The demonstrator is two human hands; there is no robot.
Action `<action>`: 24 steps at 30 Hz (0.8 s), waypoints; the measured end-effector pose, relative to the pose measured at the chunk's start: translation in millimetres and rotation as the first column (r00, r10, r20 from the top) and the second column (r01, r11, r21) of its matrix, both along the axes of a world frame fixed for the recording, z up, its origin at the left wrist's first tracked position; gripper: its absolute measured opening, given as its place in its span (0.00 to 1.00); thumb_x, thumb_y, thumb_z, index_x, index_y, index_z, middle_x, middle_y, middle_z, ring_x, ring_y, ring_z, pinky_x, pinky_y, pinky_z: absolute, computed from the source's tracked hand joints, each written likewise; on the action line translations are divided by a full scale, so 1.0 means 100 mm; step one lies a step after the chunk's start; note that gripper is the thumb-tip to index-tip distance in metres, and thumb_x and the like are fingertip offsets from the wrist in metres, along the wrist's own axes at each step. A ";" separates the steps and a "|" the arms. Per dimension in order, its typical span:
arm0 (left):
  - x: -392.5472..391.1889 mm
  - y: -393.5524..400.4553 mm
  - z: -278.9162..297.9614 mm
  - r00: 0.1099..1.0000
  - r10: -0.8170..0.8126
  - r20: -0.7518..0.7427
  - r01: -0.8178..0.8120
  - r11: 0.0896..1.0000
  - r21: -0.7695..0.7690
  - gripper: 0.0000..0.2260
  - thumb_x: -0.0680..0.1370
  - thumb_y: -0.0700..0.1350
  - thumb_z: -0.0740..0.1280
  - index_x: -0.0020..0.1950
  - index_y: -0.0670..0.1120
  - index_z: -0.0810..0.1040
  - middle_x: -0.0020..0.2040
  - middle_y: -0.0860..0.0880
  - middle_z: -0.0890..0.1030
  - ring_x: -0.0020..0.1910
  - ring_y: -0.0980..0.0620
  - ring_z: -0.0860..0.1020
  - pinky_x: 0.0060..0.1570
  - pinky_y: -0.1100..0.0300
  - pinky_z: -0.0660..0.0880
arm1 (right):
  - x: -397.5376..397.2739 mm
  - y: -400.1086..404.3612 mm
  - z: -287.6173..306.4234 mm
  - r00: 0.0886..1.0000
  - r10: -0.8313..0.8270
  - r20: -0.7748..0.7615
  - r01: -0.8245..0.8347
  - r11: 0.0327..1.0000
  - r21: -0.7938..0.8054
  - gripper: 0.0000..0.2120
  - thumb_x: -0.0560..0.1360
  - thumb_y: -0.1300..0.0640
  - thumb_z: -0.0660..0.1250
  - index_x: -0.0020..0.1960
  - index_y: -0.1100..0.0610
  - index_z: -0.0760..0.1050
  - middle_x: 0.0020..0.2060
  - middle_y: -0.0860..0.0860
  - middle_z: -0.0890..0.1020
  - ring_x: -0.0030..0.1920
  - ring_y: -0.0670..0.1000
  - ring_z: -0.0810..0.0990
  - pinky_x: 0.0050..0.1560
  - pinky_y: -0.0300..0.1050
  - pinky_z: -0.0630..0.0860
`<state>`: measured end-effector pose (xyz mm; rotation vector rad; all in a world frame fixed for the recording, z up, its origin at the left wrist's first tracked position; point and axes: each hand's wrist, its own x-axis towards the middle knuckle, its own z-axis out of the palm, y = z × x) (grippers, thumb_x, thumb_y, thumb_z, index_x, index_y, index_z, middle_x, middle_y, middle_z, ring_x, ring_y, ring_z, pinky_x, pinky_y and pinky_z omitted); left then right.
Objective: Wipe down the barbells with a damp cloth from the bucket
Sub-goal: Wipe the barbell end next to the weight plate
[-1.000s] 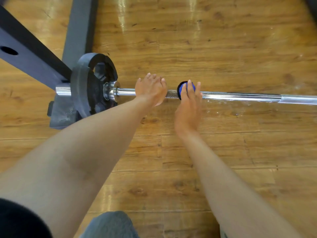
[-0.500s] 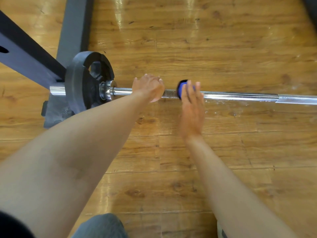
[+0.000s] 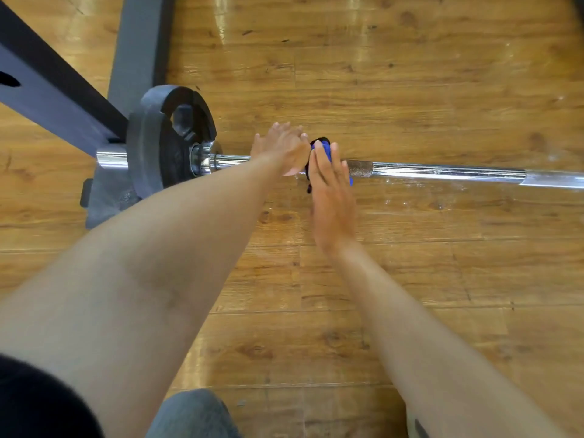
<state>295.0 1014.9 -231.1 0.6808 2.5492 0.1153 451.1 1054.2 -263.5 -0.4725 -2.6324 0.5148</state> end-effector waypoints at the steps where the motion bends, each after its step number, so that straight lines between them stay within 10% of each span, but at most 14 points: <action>1: -0.02 0.00 -0.01 1.000 0.008 0.008 -0.008 1.000 0.007 0.24 0.86 0.53 0.44 0.83 0.51 0.58 0.84 0.50 0.55 0.83 0.49 0.50 0.79 0.41 0.51 | 0.02 0.11 -0.03 1.000 -0.006 -0.007 0.007 1.000 0.010 0.40 0.69 0.83 0.60 0.79 0.64 0.61 0.80 0.55 0.62 0.81 0.59 0.53 0.80 0.54 0.50; 4: -0.04 0.01 -0.09 0.991 0.047 -0.127 -0.028 0.989 0.146 0.24 0.86 0.54 0.46 0.82 0.51 0.61 0.83 0.50 0.57 0.82 0.50 0.52 0.79 0.43 0.51 | 0.06 0.15 -0.02 0.954 -0.300 0.007 0.299 0.948 -0.105 0.37 0.72 0.81 0.58 0.79 0.63 0.60 0.80 0.55 0.61 0.81 0.59 0.51 0.81 0.52 0.48; 8: -0.04 0.03 -0.11 0.983 0.084 -0.163 -0.050 0.978 0.200 0.23 0.86 0.54 0.48 0.81 0.52 0.63 0.83 0.51 0.58 0.82 0.52 0.53 0.79 0.45 0.52 | 0.03 -0.05 -0.03 1.000 0.020 -0.018 -0.020 1.000 0.008 0.36 0.72 0.81 0.56 0.79 0.65 0.61 0.80 0.56 0.61 0.81 0.60 0.53 0.81 0.54 0.49; 12: -0.11 0.04 -0.12 0.995 0.076 -0.067 -0.064 0.984 0.167 0.25 0.86 0.55 0.46 0.83 0.52 0.57 0.84 0.51 0.54 0.83 0.51 0.49 0.79 0.44 0.50 | 0.02 0.11 -0.01 0.958 -0.285 -0.025 0.281 0.954 -0.102 0.34 0.72 0.80 0.59 0.77 0.66 0.64 0.78 0.57 0.64 0.80 0.62 0.55 0.80 0.57 0.52; 16: -0.14 0.09 -0.13 0.981 0.121 -0.152 -0.073 0.954 0.292 0.24 0.86 0.55 0.49 0.81 0.49 0.64 0.83 0.50 0.58 0.82 0.52 0.53 0.79 0.47 0.52 | -0.07 -0.02 0.02 0.997 -0.065 -0.027 0.064 0.997 -0.031 0.39 0.66 0.83 0.61 0.75 0.67 0.66 0.77 0.58 0.68 0.79 0.62 0.58 0.79 0.56 0.52; 21: -0.06 0.08 -0.15 0.961 0.105 -0.257 -0.022 0.952 0.307 0.26 0.85 0.57 0.49 0.80 0.47 0.66 0.82 0.50 0.60 0.82 0.52 0.54 0.79 0.50 0.54 | -0.11 0.01 0.02 0.951 -0.309 0.007 0.308 0.943 -0.127 0.32 0.72 0.80 0.58 0.74 0.66 0.68 0.77 0.57 0.68 0.81 0.62 0.54 0.80 0.55 0.49; 24: 0.04 0.04 -0.14 0.957 0.119 -0.264 -0.027 0.944 0.329 0.26 0.85 0.58 0.49 0.79 0.47 0.66 0.82 0.50 0.60 0.82 0.52 0.54 0.79 0.50 0.54 | -0.05 -0.04 0.02 0.997 -0.081 -0.020 0.080 0.996 -0.039 0.32 0.70 0.80 0.62 0.73 0.67 0.70 0.75 0.58 0.70 0.80 0.63 0.57 0.80 0.57 0.52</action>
